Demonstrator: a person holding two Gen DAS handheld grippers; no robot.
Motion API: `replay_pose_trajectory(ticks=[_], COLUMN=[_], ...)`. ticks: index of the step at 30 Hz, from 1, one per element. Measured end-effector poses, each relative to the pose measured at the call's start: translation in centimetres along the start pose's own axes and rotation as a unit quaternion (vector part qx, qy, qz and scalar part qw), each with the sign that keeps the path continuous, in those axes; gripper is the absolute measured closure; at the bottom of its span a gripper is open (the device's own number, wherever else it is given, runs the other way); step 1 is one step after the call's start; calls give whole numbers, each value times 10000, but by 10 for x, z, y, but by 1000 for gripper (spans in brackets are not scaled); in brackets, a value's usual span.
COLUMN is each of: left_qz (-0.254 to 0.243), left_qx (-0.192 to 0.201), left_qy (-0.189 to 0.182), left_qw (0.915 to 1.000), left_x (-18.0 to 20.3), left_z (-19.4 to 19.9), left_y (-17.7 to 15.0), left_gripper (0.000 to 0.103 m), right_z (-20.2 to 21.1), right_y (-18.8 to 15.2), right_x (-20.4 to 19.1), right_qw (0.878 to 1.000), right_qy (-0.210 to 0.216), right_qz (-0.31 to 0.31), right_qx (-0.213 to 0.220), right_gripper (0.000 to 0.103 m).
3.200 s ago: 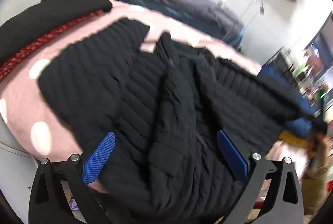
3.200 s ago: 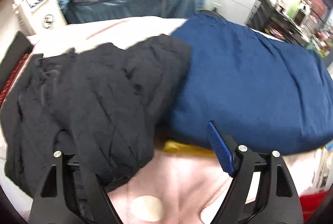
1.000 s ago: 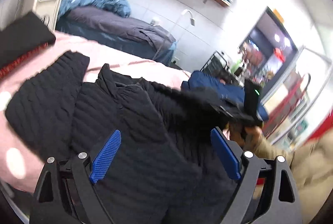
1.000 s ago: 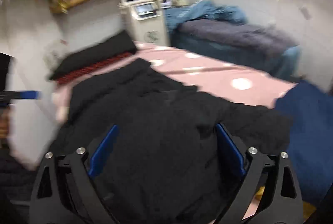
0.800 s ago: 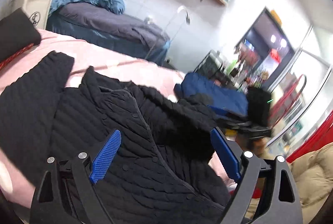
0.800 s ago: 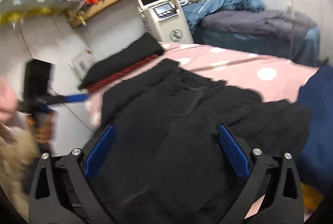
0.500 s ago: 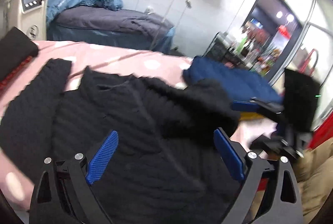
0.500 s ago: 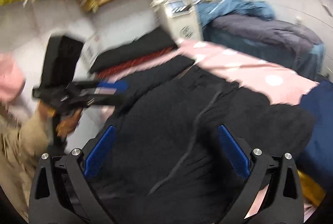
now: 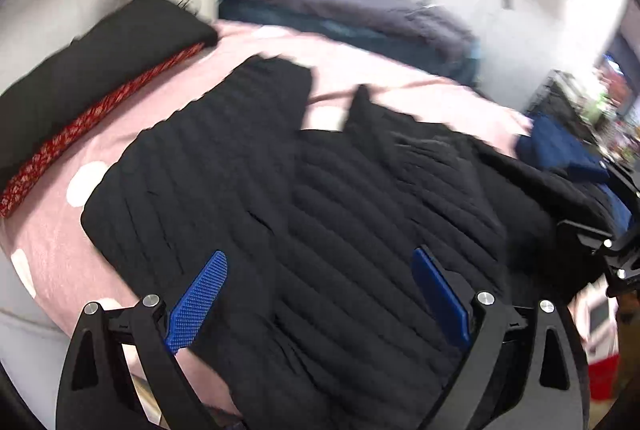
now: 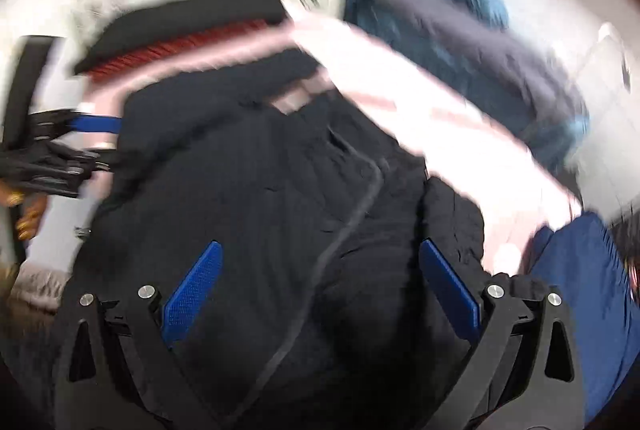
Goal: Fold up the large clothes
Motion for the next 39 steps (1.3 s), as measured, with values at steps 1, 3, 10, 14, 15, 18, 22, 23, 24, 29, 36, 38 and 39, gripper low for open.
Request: replay_pose_trajectory(ticks=[1,3,10,14,15,18,22,23,24,29,36,38,39], left_qz=[26,-117,-1316,-1148,-1054,-1244,-1566,-1559,-1513,-1332,-442,-598,-624], left_qx=[-18,-80,-311,-777,-1096,-988,-652,-573,-435,596,906,940,962], left_qy=[20,-442,-81,157,181,484,587,494,347,395,224,379,513], left_qw=[10000,9989,9908,9902,9882,9861,9838,9849,9869,9885,9947,9931,9921], left_x=[2,25,88,98,99,98,93,92,92,108,136,146,151], left_z=[-8,-21,-111,-173,-191,-209,-185,-176,-162,-103,-84,-94,-99], left_y=[10,29,72,82,76,68,70,74,82,145,223,215,207], left_gripper=[12,12,12,15,32,41,80,86,88,91,75,31,5], right_z=[-15,-51,-28,-5,-14,-43,-30,-20,-7,102,203,194,180], right_y=[2,-3,-56,-92,-104,-126,-116,-109,-101,-77,-142,-188,-217], right_x=[11,50,169,202,200,175,170,167,166,210,294,309,314], right_qw=[9994,9847,9696,9514,9526,9655,9715,9755,9764,9575,8973,8628,8492], right_qy=[155,812,-825,-2436,-2211,-861,-947,-560,-294,-284,-1153,-959,-1087], right_qz=[-257,-1388,-2057,-1071,-1095,-1427,-1508,-1768,-1971,-2747,-3886,-4692,-4988], right_qx=[-178,-676,-1038,-1549,-1779,-2003,-1566,-1183,-837,832,1750,1618,1354], right_gripper=[6,7,19,12,12,37,89,91,92,93,93,91,81])
Point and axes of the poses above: each gripper's, at about its wrist camera, not at the fingertips, and z roughly against the way its jaws point, x to its right, y to its top, the point moved 9 cm from there along -z, roughly the way its jaws point, and after that the axes turned 14 degrees about z, right-handed, at the moved point
